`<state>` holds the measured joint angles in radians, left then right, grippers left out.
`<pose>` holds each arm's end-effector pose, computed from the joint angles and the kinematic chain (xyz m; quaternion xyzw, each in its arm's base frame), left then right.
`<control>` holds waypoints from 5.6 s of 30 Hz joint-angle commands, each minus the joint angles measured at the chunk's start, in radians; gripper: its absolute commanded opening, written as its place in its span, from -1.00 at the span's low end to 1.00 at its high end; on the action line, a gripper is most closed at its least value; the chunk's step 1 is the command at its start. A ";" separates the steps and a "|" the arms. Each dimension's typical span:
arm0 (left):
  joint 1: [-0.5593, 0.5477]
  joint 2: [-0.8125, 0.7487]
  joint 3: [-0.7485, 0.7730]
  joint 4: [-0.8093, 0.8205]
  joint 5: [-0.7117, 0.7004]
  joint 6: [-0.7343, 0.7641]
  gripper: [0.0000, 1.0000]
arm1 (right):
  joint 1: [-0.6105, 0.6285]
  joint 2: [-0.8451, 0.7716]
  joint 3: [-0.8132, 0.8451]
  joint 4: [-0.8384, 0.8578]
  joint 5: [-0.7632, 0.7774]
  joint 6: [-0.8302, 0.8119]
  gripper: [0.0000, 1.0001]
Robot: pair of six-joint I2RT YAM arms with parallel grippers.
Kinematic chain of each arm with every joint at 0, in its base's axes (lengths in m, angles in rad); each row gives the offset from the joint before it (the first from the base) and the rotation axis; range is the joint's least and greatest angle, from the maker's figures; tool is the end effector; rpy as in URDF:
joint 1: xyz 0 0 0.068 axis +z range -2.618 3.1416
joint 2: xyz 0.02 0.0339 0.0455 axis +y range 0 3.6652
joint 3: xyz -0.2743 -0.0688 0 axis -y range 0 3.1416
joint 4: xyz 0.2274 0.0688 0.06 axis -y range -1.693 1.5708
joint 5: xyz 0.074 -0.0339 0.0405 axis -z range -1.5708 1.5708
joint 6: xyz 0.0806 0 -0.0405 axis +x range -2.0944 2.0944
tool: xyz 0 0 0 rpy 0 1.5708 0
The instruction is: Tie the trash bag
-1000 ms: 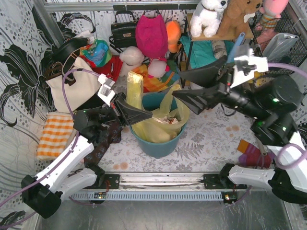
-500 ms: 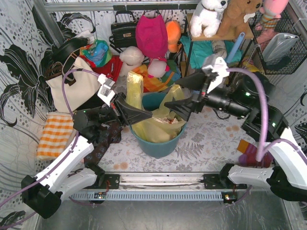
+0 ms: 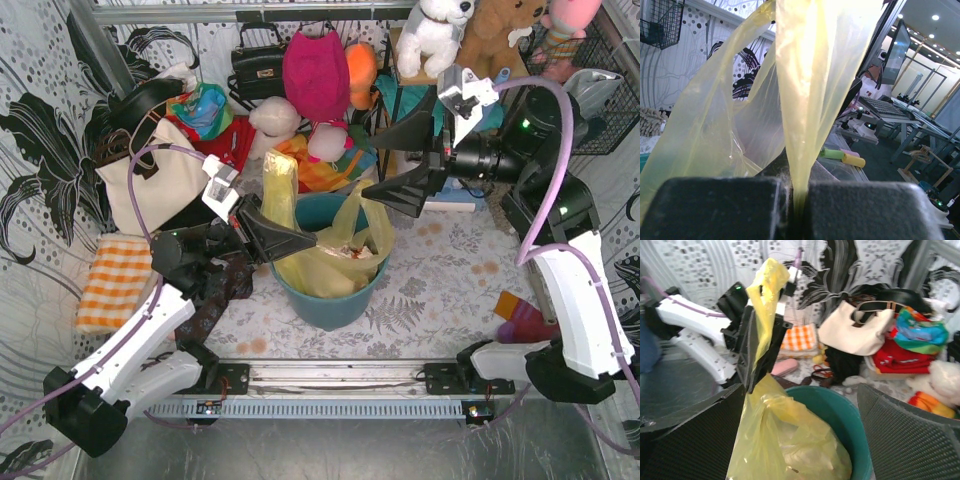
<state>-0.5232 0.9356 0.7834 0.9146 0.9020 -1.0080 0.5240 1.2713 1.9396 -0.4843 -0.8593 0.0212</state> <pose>0.1250 -0.1451 0.4448 0.3041 0.4398 -0.6970 0.4778 0.1468 0.1554 0.5868 -0.4548 0.4831 0.4447 0.6017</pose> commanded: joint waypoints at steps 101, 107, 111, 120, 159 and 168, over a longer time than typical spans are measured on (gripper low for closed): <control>-0.017 -0.139 0.219 -0.854 -0.547 0.293 0.77 | -0.117 -0.339 -0.729 0.802 0.407 0.568 -0.87; -0.017 -0.097 0.261 -0.920 -0.638 0.290 0.77 | -0.117 -0.267 -0.679 0.762 0.465 0.531 -0.88; -0.017 -0.092 0.282 -0.946 -0.699 0.283 0.79 | -0.118 -0.225 -0.656 0.742 0.516 0.510 -0.87; -0.017 -0.056 0.342 -1.103 -0.835 0.281 0.82 | -0.117 -0.176 -0.651 0.766 0.588 0.511 -0.86; -0.018 -0.013 0.246 -0.839 -0.586 0.189 -0.84 | -0.185 -0.286 -0.838 0.823 0.215 0.561 0.97; -0.018 -0.027 0.243 -0.829 -0.567 0.190 -0.88 | -0.214 -0.167 -0.931 1.262 -0.030 0.698 0.86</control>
<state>-0.5369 0.9257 1.0351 0.0170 0.3107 -0.8188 0.3199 1.0718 1.0157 0.4904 -0.7345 0.6395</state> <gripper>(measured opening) 0.070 0.942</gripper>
